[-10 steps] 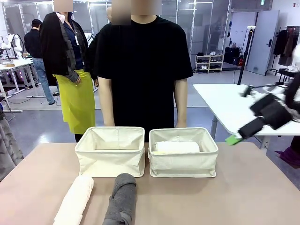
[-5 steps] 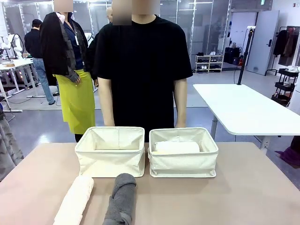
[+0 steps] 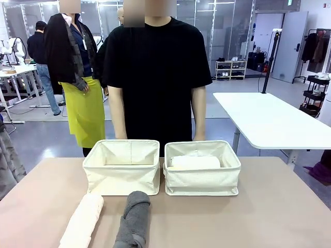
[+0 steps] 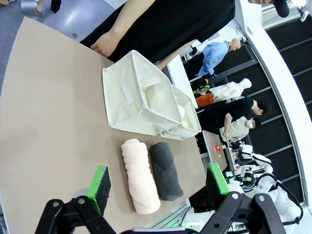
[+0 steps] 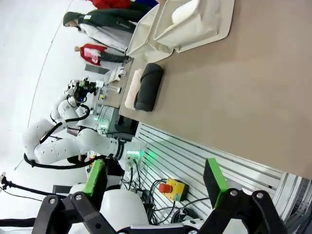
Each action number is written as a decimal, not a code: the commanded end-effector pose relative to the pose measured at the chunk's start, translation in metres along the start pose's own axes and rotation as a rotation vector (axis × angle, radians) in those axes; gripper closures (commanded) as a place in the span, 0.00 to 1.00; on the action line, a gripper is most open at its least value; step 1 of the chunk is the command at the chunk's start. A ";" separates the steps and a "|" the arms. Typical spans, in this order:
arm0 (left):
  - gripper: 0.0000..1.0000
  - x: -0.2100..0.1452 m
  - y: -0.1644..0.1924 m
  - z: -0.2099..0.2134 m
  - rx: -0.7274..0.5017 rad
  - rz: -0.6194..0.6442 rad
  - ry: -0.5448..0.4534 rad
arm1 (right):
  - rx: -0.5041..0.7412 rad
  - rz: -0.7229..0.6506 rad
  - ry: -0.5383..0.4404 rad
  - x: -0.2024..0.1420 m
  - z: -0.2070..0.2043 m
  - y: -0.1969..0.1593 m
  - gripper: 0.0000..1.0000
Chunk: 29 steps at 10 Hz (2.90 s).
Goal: Divide the towels into two baskets.
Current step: Pick up one hotel-folded towel from the bottom of the table and place it in the Fabric basket indicated by the person.
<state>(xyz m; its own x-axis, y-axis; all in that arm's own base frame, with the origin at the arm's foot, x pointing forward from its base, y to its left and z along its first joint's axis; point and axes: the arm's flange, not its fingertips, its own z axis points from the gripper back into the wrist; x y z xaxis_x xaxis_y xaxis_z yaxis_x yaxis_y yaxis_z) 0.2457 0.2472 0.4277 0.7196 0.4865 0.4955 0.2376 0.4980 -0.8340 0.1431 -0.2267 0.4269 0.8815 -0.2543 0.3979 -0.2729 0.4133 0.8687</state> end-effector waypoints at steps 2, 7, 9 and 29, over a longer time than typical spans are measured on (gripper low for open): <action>0.00 0.001 0.000 0.003 -0.023 -0.012 -0.018 | 0.010 0.010 0.022 0.005 -0.006 0.000 0.00; 0.00 0.001 0.000 0.003 -0.023 -0.012 -0.018 | 0.010 0.010 0.022 0.005 -0.006 0.000 0.00; 0.00 0.001 0.000 0.003 -0.023 -0.012 -0.018 | 0.010 0.010 0.022 0.005 -0.006 0.000 0.00; 0.00 -0.042 -0.111 -0.145 0.162 -0.090 0.350 | 0.010 0.010 0.022 0.005 -0.006 0.000 0.00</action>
<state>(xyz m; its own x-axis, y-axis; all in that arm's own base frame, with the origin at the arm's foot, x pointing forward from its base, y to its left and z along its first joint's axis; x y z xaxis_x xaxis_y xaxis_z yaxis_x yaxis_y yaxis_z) 0.3216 0.1107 0.4823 0.8686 0.1945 0.4556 0.2639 0.5968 -0.7578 0.1502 -0.2230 0.4248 0.8926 -0.2328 0.3860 -0.2703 0.4088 0.8717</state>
